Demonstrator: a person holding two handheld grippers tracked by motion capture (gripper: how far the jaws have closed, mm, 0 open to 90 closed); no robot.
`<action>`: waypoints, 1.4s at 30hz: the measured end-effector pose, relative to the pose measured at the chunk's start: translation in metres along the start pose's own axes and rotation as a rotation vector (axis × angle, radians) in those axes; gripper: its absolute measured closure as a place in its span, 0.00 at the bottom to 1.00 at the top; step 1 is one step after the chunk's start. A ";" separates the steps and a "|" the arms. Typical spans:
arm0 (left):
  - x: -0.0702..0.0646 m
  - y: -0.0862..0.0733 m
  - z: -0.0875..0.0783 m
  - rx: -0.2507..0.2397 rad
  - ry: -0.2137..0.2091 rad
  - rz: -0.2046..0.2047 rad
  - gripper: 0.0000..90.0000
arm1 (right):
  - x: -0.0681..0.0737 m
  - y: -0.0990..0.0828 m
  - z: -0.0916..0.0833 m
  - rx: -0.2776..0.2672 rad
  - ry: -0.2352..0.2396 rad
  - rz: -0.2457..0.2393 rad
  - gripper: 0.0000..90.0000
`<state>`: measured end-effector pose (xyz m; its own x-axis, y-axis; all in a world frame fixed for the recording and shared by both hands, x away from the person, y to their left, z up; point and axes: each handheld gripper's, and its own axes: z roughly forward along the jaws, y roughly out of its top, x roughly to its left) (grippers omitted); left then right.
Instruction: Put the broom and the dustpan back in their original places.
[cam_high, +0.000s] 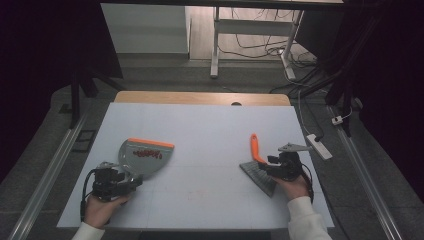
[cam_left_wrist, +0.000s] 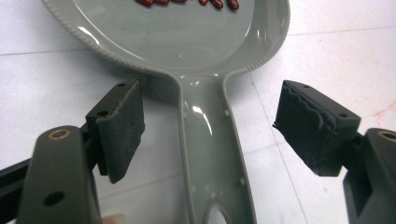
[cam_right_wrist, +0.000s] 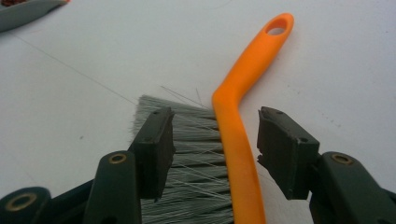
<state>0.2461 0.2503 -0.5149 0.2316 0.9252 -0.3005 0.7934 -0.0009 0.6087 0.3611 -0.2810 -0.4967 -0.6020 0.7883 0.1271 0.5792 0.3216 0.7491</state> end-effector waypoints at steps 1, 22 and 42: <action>-0.001 -0.002 -0.003 -0.003 0.001 0.007 0.27 | 0.001 0.000 -0.001 -0.002 0.003 -0.001 0.51; -0.030 0.018 0.004 -0.027 -0.113 0.333 0.35 | 0.025 -0.001 -0.007 -0.030 0.066 -0.154 0.51; -0.038 0.028 0.025 0.030 -0.185 0.393 0.36 | 0.037 -0.011 -0.008 -0.019 0.081 -0.233 0.51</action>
<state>0.2735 0.2054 -0.5051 0.6142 0.7688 -0.1779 0.6402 -0.3536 0.6820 0.3276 -0.2595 -0.4950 -0.7609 0.6488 0.0006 0.4096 0.4796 0.7760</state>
